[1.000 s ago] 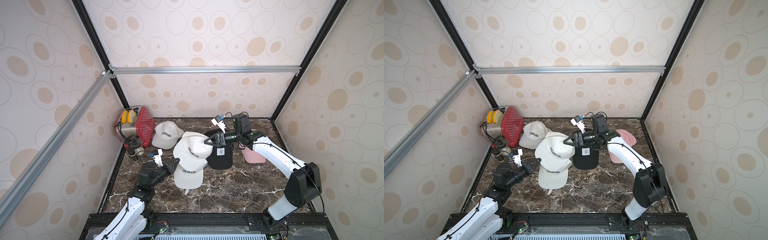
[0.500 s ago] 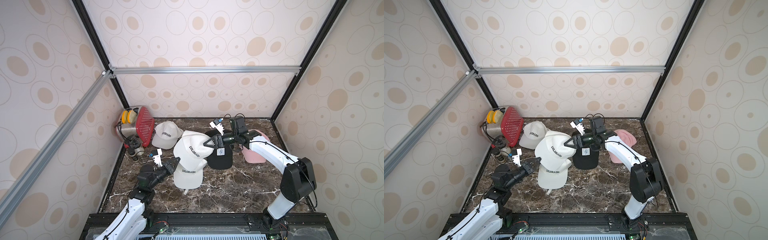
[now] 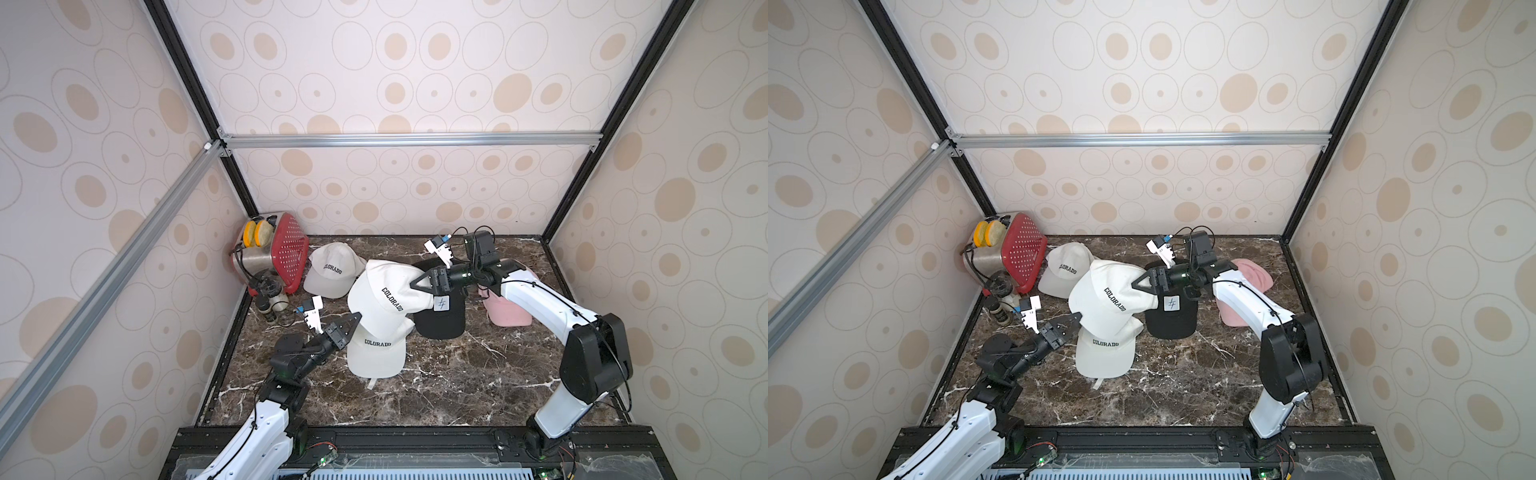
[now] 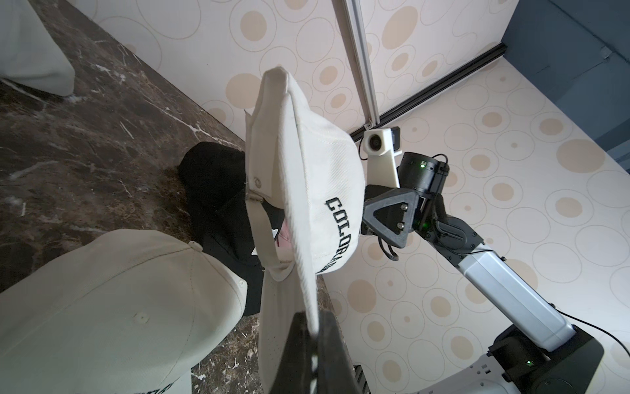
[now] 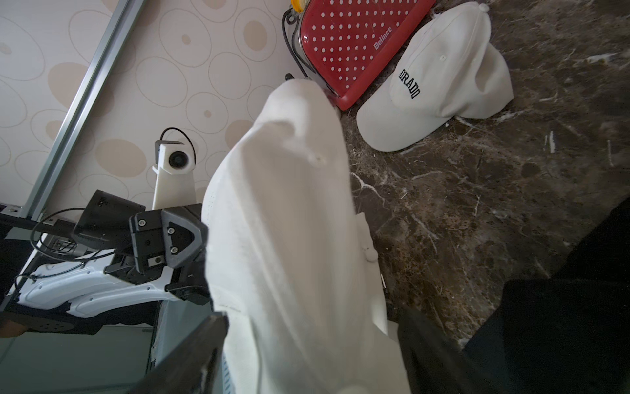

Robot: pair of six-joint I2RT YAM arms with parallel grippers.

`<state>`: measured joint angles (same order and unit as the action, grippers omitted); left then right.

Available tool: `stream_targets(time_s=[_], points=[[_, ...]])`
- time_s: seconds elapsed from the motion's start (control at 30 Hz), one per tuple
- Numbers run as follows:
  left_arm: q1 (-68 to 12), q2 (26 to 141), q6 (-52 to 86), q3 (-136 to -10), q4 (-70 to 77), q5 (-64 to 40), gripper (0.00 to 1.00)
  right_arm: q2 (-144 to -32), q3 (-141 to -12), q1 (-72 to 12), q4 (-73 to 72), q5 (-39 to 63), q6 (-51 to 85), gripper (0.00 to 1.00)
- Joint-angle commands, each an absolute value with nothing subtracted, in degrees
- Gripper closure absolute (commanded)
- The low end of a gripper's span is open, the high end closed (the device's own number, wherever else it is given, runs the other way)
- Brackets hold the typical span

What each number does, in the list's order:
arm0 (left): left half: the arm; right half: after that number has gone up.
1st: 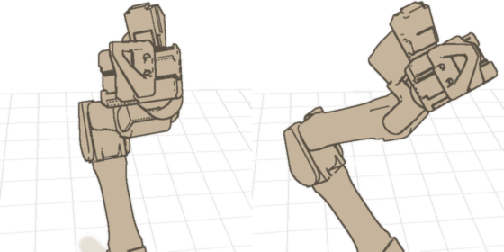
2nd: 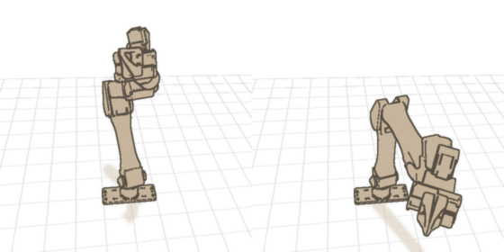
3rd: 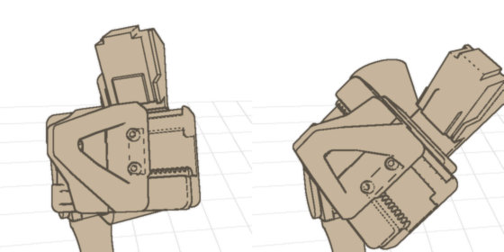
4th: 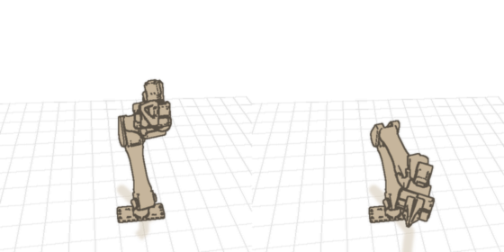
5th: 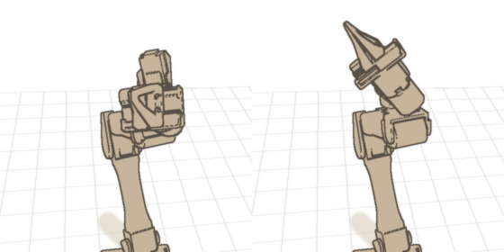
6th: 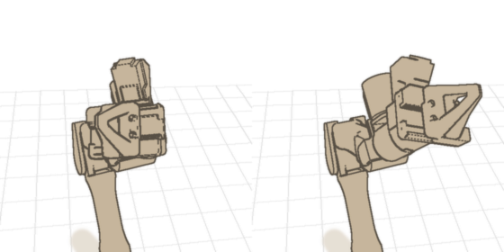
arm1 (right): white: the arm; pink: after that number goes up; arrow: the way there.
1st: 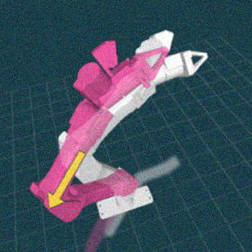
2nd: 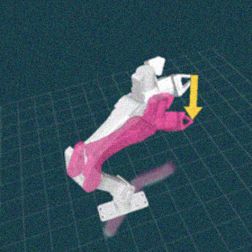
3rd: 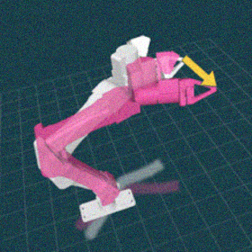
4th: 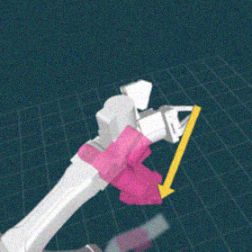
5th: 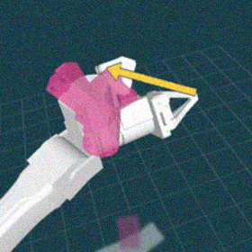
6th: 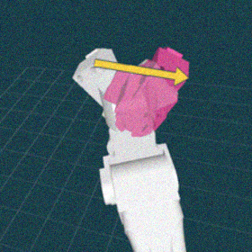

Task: Stack the baseball caps by color
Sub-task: Place the baseball cap on the baseball cap.

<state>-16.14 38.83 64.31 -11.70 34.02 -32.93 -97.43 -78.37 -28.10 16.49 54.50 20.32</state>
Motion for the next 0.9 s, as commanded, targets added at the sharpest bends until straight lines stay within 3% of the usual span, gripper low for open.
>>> stream_targets(time_s=[0.0,0.2,0.37,0.47,0.6,0.87], points=[[-15.94,38.15,64.91,-11.7,37.62,-33.55,1.0,-97.9,-77.49,-27.68,13.31,57.68,23.35,0.19],[-15.99,38.41,64.68,-10.79,35.3,-31.51,1.0,-92.9,-74.09,-27.71,4.97,65.57,27.44,0.42],[-15.95,37.72,64.77,-10.55,34.18,-30.86,1.0,-90.99,-72.87,-27.93,1.37,68.68,30.54,0.73],[-16.21,37.19,64.6,-10.63,32.76,-30.35,1.0,-90.7,-72.99,-28.18,1.51,68.65,30.32,0.85],[-19.6,36.42,66.35,-8.78,29.15,-25.17,1.0,-90.96,-74.41,-28.44,4.47,66.13,29.51,0.92],[-34.94,25.59,71.15,-4.18,15.42,-1.66,1.0,-96.66,-81.98,-31.58,17.66,63.75,22.15,0.92]])
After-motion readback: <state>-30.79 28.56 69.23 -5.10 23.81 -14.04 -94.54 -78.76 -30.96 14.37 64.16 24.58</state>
